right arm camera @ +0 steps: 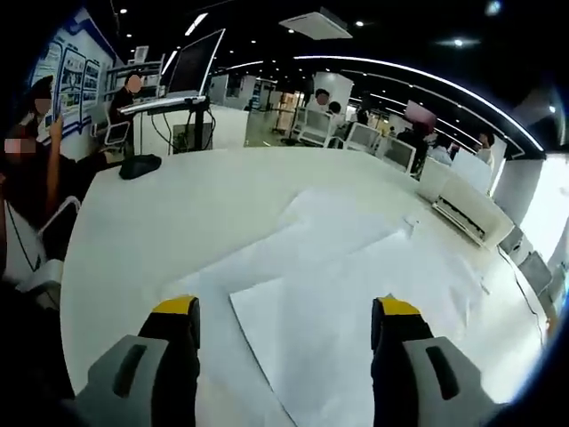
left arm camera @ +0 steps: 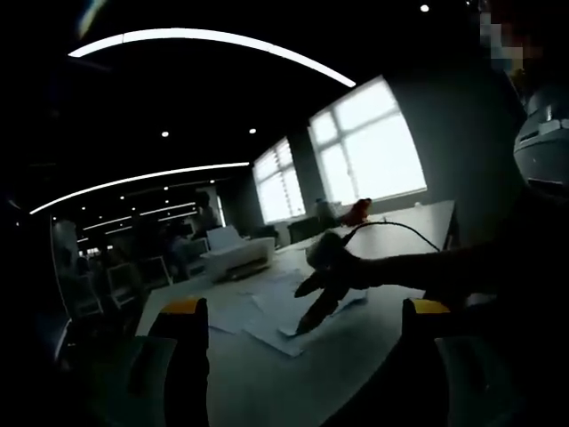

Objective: Organize the stack of printing papers by aligning and flattening the scattered papers on the table

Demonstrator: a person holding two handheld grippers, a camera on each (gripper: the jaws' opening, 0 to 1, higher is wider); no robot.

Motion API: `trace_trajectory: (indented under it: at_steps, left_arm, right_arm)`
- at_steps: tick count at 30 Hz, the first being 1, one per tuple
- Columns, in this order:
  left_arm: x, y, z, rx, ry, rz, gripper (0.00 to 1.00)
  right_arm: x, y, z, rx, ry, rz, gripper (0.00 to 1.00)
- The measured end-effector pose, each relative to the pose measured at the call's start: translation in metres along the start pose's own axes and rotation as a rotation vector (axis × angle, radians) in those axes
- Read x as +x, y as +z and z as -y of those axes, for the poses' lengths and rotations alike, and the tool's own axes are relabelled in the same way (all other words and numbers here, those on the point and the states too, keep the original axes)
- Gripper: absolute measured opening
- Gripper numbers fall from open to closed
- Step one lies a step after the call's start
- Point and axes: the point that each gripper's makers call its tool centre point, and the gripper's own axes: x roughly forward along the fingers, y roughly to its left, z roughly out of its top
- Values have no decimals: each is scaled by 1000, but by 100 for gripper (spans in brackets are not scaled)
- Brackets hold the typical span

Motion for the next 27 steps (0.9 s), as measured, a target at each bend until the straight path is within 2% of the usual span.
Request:
trace_trajectory:
  at_steps: [6, 9, 17, 20, 24, 27]
  left_arm:
    - [2, -3, 2, -13, -7, -2, 93]
    - [2, -5, 3, -11, -7, -9, 93]
    - [2, -4, 3, -13, -11, -6, 93]
    - [2, -3, 3, -14, -12, -1, 93]
    - [1, -4, 3, -17, -14, -1, 93]
    - [2, -6, 3, -18, -12, -6, 93]
  right_arm:
    - [10, 1, 2, 22, 7, 19, 72]
    - [20, -5, 7, 52, 7, 12, 67]
    - [31, -13, 10, 49, -13, -7, 72]
    - [29, -9, 19, 103, -39, 39, 78]
    - [27, -6, 24, 148, -37, 64, 79]
    - [30, -13, 23, 184, -18, 41, 79]
